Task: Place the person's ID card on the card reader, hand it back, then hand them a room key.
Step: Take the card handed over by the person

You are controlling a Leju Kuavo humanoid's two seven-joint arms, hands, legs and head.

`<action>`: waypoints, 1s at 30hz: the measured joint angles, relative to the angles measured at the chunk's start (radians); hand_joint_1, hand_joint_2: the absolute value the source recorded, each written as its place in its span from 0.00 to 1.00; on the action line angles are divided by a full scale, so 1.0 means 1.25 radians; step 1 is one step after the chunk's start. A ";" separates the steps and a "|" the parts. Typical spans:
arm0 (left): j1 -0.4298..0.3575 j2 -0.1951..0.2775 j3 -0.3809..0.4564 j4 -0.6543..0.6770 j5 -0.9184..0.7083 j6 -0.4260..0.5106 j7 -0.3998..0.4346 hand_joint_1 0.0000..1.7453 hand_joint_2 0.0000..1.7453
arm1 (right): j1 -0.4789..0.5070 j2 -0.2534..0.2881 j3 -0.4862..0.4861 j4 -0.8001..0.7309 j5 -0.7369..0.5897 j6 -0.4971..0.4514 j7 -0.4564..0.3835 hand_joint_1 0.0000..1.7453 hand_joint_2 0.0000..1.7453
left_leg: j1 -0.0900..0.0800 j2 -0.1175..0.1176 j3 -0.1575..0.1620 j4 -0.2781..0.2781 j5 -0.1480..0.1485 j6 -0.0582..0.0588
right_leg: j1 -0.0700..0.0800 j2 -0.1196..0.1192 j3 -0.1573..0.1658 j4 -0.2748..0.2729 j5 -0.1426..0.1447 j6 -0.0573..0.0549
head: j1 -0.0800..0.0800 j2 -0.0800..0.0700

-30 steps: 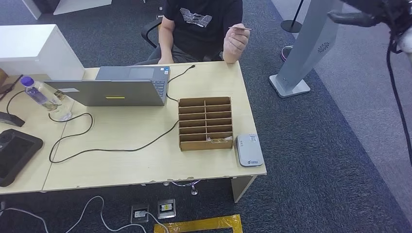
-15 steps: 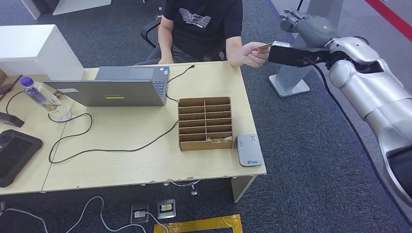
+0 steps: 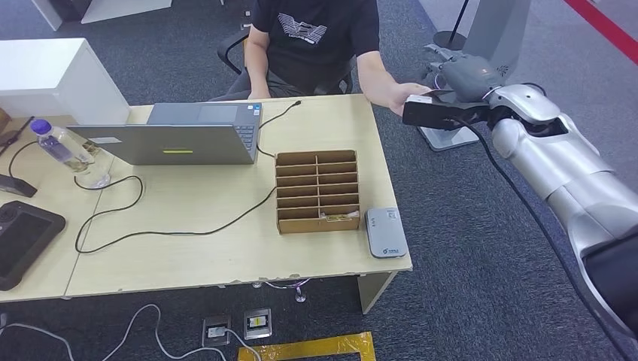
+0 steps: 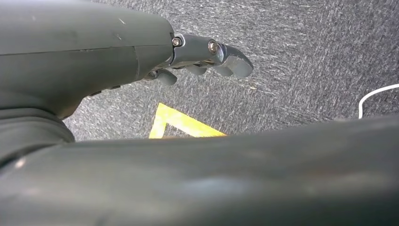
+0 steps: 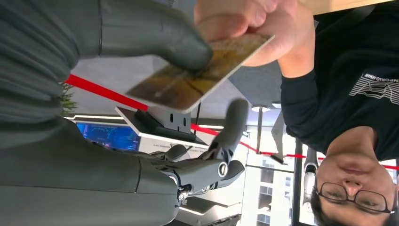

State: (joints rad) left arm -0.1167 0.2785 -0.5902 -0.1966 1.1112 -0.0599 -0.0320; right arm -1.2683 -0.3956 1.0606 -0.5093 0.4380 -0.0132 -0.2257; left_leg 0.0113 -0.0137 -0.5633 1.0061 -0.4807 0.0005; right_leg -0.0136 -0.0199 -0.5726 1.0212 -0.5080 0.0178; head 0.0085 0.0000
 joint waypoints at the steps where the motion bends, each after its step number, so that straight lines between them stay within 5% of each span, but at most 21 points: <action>1: 0.000 0.000 -0.002 0.000 0.000 0.000 0.000 0.00 0.00 | 0.001 0.000 -0.003 0.000 0.002 0.000 0.000 1.00 1.00 | 0.000 0.000 0.000 0.000 0.000 0.000 | 0.000 0.000 0.000 0.000 0.000 0.000 | 0.000 0.000; 30: 0.000 0.007 -0.016 0.003 -0.001 0.001 0.000 0.00 0.00 | 0.012 -0.007 -0.015 0.000 0.008 0.000 -0.004 1.00 1.00 | 0.000 0.002 0.001 0.000 0.000 0.000 | 0.000 0.002 0.000 0.000 0.000 0.000 | 0.000 0.000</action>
State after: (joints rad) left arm -0.1166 0.2869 -0.6104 -0.1927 1.1096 -0.0586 -0.0317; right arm -1.2529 -0.4040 1.0422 -0.5093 0.4480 -0.0127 -0.2308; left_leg 0.0113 -0.0113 -0.5623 1.0062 -0.4810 0.0002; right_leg -0.0136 -0.0172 -0.5726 1.0212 -0.5077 0.0174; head 0.0086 0.0000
